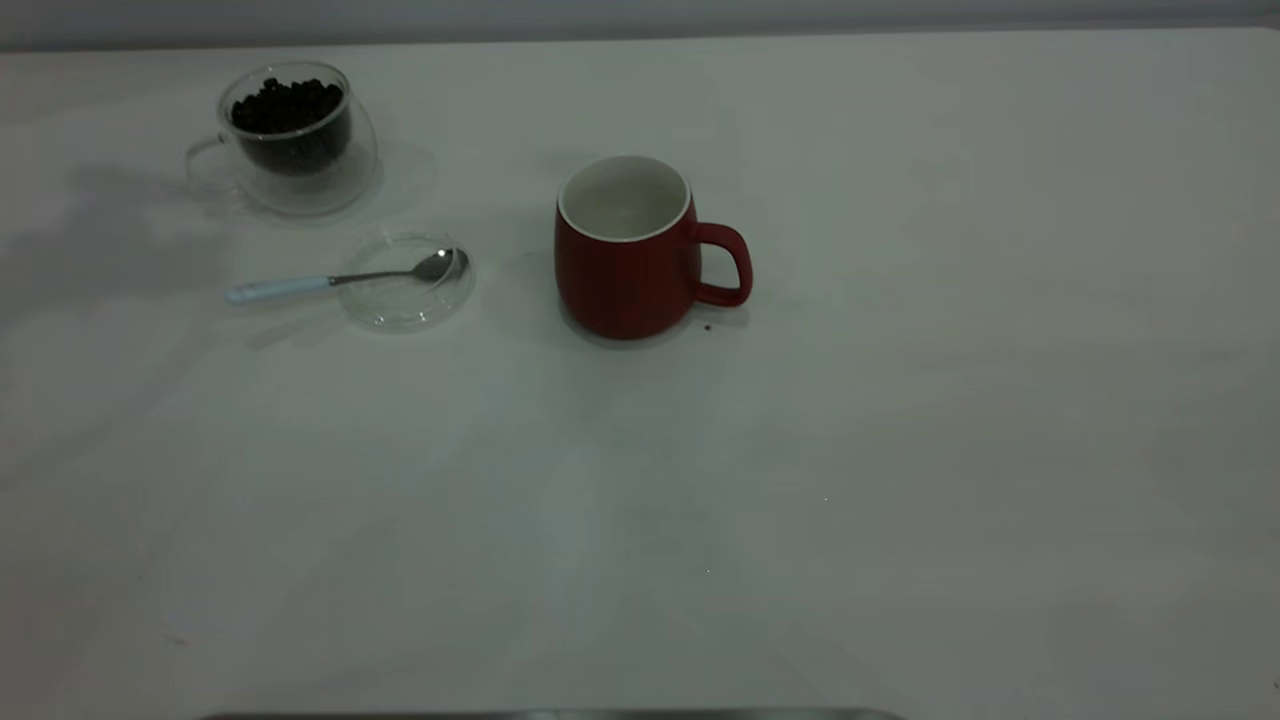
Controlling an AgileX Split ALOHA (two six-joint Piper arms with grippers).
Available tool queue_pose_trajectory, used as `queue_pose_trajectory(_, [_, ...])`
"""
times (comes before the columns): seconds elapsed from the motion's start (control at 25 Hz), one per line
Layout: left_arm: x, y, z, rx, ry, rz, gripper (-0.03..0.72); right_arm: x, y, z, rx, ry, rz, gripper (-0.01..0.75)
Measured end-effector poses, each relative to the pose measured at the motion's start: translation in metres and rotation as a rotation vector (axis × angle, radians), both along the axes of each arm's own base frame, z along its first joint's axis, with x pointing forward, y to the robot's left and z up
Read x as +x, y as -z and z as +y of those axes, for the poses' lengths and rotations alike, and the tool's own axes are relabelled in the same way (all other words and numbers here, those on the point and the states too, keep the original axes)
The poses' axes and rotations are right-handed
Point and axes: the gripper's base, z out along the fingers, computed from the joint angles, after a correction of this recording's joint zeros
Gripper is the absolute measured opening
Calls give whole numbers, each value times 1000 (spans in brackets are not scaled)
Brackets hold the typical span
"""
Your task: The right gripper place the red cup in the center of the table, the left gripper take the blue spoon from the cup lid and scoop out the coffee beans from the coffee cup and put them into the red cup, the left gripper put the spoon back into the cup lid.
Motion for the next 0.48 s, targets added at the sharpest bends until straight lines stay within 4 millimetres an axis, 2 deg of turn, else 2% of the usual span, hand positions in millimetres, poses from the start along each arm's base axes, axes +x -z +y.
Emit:
queue_pose_trajectory(0.16, [-36,-46,-35,77,-11,-79,597,0,0,0,0,0,0,573])
queue_pose_trajectory(0.24, [-63,-62,-51,100,-3,-105,594,0,0,0,0,0,0,573])
queue_pose_trajectory(0.36, [-106,-71,-65,107,10,-114,595,0,0,0,0,0,0,573])
queue_pose_trajectory(0.48, [-155,-69,-69,104,34,-111,593,0,0,0,0,0,0,573])
